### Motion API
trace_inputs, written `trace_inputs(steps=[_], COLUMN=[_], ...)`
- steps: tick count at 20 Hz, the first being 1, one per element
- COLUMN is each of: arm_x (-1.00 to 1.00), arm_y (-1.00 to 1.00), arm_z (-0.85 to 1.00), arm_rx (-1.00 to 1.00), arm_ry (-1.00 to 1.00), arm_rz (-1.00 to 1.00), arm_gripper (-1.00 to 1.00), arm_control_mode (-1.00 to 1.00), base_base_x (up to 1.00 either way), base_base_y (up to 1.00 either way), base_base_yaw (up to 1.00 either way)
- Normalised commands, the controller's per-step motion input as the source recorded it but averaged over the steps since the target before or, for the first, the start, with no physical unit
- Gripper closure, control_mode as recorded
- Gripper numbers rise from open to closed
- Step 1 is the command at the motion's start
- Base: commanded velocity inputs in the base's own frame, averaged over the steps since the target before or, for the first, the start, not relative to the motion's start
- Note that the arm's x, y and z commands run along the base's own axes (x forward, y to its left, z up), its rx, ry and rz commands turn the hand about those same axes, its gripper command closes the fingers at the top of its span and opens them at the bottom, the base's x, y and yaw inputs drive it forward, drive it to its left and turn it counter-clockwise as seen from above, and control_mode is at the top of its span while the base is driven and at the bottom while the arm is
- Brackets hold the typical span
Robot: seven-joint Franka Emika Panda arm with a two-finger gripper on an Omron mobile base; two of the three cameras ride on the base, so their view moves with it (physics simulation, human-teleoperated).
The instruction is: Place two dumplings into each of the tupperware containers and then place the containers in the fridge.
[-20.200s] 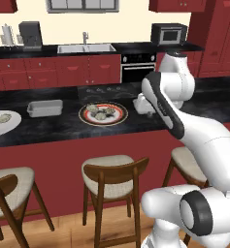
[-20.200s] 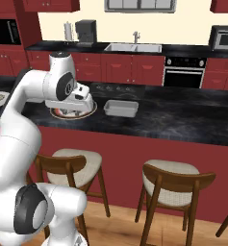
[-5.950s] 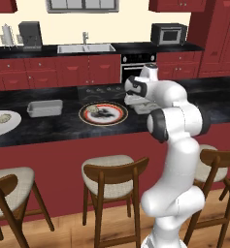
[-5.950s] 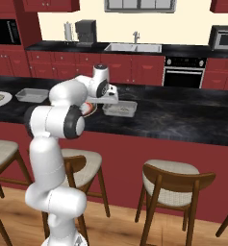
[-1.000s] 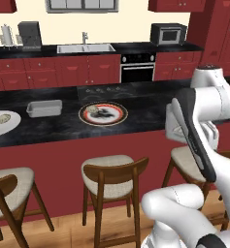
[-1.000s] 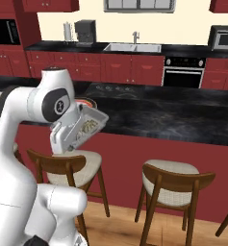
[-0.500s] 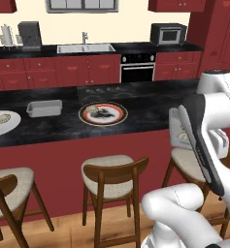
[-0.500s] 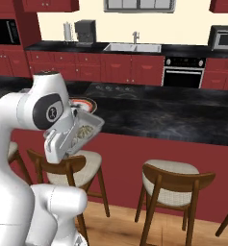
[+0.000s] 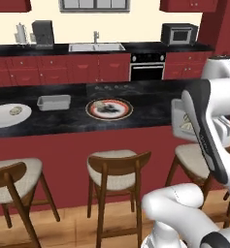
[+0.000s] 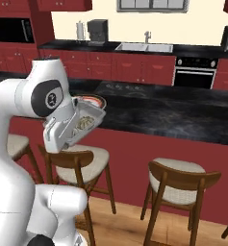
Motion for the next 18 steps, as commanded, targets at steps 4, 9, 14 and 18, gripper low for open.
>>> trace_inputs(steps=[4,9,14,18], arm_x=[0.0,0.0,0.0,0.0], arm_y=[0.0,0.0,0.0,0.0], arm_z=[0.0,0.0,0.0,0.0], arm_rx=[0.0,0.0,0.0,0.0], arm_ry=[0.0,0.0,0.0,0.0], arm_rz=[0.0,0.0,0.0,0.0], arm_gripper=[1.0,1.0,1.0,1.0], arm_control_mode=[1.0,1.0,1.0,1.0], base_base_x=[-0.67,-0.27,-0.03,0.0], base_base_y=[0.06,0.04,0.0,0.0], base_base_yaw=[0.86,0.92,1.0,1.0])
